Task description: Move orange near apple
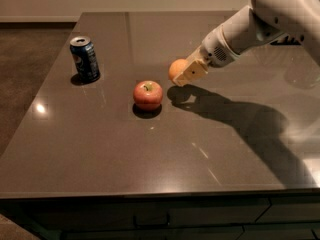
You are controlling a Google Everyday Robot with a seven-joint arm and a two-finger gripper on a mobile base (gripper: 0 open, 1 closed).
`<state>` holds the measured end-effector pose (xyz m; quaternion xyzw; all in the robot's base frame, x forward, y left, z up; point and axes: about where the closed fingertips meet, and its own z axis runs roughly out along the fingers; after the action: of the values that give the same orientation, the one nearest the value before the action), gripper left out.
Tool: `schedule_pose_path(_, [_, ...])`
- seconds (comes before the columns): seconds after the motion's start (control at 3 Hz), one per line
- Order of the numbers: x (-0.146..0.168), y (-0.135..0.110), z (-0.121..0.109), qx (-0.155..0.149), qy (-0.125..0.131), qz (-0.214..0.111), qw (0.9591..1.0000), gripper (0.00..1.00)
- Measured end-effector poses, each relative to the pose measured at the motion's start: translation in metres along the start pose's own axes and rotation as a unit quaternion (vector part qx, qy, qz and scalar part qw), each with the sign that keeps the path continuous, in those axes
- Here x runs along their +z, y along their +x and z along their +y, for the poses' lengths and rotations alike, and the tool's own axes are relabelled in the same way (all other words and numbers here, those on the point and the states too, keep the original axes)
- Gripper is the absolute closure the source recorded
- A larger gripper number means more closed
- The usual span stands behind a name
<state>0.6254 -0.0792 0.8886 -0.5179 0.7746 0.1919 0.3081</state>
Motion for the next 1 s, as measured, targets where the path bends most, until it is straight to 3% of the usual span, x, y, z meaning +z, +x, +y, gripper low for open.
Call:
schedule_pose_path(0.67, [0.019,0.013,0.025,-0.02,-0.045,0.012,0.9987,1.0])
schedule_pose_path(1.0, [0.024,0.017,0.032,-0.025,-0.06,0.014,0.9978,0.84])
